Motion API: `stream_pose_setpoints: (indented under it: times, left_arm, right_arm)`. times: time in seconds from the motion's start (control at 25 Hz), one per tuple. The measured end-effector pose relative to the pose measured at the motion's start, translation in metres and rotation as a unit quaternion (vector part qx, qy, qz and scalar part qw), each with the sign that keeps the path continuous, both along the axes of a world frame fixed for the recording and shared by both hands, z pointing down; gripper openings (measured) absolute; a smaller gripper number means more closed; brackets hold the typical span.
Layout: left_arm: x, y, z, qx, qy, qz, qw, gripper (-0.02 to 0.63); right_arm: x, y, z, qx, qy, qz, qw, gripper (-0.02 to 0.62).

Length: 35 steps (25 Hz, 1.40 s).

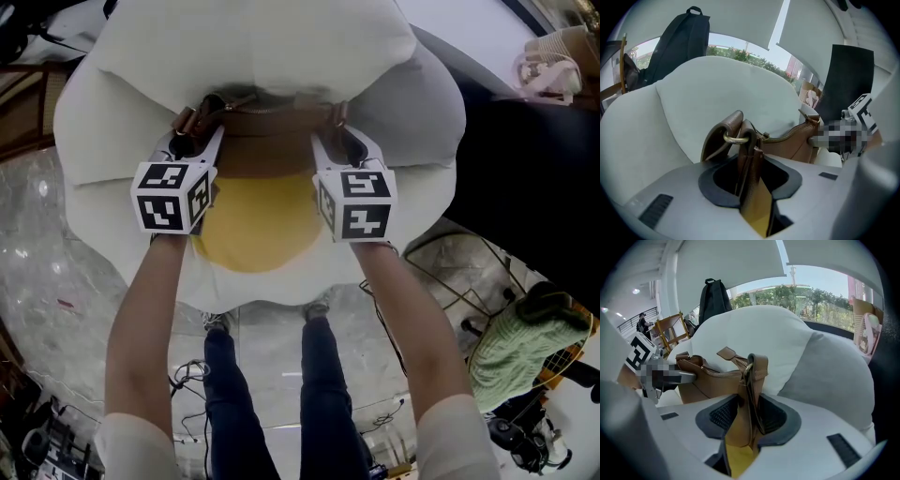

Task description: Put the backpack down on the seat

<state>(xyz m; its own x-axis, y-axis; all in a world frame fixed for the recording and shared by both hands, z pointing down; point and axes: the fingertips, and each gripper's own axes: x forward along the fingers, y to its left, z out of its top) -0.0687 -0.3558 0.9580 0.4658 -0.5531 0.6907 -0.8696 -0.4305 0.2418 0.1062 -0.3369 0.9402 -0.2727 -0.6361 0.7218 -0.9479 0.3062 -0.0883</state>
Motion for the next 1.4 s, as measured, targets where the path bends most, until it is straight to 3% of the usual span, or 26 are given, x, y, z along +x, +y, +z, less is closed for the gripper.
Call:
stream_pose_setpoints:
  times: [0.16,0.36,0.72,0.8,0.92,1.0,1.08,1.16,1.4]
  left_arm:
    - [-0.002,-0.01,0.002,0.002,0.009,-0.012,0.9999,0.135]
    - [-0.018,-0.007,0.008,-0.018,0.083,-0.086,0.9927,0.249]
    - [-0.037,0.018,0.008,-0.026,0.081,-0.117,0.9894,0.275]
    - [-0.044,0.024,0.005,-0.024,0.077,-0.122,0.9893,0.275]
    - [-0.05,0.03,-0.004,-0.013,0.067,-0.117,0.9907,0.271]
    - [-0.05,0.033,-0.013,-0.007,0.069,-0.113,0.9912,0.23]
    - [-0.047,0.036,-0.021,-0.001,0.065,-0.101,0.9928,0.108]
    - [-0.046,0.04,-0.028,0.004,0.063,-0.095,0.9935,0.04]
    - [-0.042,0.054,-0.045,-0.001,0.078,-0.08,0.9937,0.034]
  right_arm:
    - [0.003,-0.01,0.004,0.005,-0.019,0.023,1.0,0.158]
    - [0.013,-0.004,0.01,-0.001,-0.059,0.075,0.995,0.243]
    - [0.024,0.025,0.01,-0.006,-0.057,0.09,0.994,0.251]
    - [0.024,0.029,0.005,-0.002,-0.056,0.093,0.994,0.23]
    - [0.026,0.032,-0.008,0.014,-0.032,0.087,0.996,0.109]
    - [0.026,0.033,-0.016,0.022,-0.024,0.085,0.996,0.059]
    - [0.024,0.035,-0.022,0.026,-0.021,0.083,0.996,0.045]
    - [0.022,0.038,-0.027,0.026,-0.02,0.08,0.996,0.034]
    - [0.022,0.047,-0.043,0.024,-0.021,0.086,0.996,0.031]
